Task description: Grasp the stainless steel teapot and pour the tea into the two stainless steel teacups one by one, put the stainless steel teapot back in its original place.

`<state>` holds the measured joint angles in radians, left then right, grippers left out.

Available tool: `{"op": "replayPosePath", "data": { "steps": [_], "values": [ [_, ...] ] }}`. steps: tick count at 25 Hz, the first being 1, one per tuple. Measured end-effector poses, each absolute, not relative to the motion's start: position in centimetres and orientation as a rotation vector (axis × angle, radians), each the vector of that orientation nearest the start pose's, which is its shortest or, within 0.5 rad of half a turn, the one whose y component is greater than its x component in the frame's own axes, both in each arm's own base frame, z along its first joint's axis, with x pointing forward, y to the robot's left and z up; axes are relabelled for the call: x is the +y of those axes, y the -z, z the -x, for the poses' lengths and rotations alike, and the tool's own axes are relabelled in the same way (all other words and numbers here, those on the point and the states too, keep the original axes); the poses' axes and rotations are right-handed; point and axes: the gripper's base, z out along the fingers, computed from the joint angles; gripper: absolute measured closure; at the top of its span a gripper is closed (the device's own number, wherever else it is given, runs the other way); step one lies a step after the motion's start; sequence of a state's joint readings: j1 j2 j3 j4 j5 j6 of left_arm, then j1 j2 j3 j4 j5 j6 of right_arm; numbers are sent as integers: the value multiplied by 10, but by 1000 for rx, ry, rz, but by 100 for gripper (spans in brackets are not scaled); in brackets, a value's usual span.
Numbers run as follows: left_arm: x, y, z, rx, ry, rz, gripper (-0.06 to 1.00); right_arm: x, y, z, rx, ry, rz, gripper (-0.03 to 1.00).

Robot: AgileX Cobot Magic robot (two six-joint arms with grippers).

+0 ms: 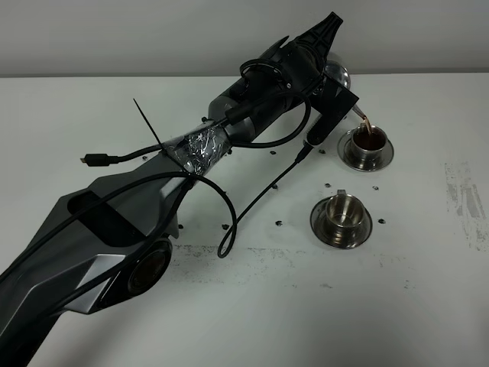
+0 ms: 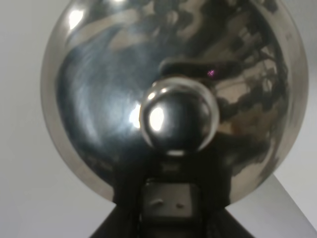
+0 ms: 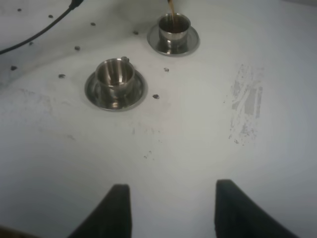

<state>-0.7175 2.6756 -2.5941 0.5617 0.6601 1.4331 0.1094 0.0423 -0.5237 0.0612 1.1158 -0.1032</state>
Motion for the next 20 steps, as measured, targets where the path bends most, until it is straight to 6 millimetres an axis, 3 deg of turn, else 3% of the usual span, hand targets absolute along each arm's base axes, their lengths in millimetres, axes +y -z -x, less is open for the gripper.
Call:
{"op": "replayPosePath", "data": {
  "steps": [20],
  "values": [
    [-367, -180, -465, 898, -911, -2139, 75, 5, -280, 4, 2106, -78, 229, 58]
  ]
}}
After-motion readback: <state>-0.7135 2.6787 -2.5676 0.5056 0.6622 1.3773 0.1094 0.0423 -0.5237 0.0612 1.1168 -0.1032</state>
